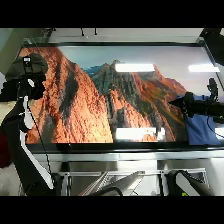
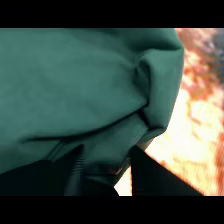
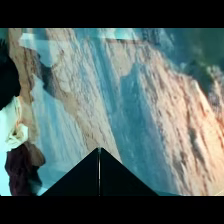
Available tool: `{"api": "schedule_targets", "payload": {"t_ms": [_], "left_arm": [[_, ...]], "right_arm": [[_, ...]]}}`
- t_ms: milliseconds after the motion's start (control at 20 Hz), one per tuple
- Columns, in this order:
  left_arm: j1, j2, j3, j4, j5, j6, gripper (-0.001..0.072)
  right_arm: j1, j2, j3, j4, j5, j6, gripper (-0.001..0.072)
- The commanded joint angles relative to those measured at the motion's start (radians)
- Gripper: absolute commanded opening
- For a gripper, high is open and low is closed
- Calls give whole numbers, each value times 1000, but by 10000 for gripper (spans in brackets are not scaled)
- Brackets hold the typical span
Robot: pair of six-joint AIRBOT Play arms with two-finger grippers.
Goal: Fold the shirts.
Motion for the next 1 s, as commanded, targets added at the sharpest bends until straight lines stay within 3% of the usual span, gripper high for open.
{"api": "schedule_targets", "payload": {"t_ms": [0, 50, 250, 450, 550, 800, 950], "left_arm": [[-10, -5, 10, 2, 9, 6, 57], [-11, 4, 10, 2, -36, 6, 14], [-11, 99, 9, -2, -229, -9, 12], [-11, 298, -81, -5, -345, -27, 11], [-2, 382, -124, -22, -469, -28, 11], [-23, 569, -205, -263, -761, -16, 11], [-91, 692, -243, -333, -824, 0, 11]], "right_arm": [[1, 0, 0, 6, 2, -1, 24], [1, 0, 0, 7, 3, -1, 24], [1, -1, 0, 6, 2, -2, 23], [1, -1, 0, 7, 2, -53, 23], [1, -1, 0, 7, 2, -53, 23], [1, 0, 0, 7, 2, -68, 24], [1, -1, 0, 6, 9, -91, 24]]}}
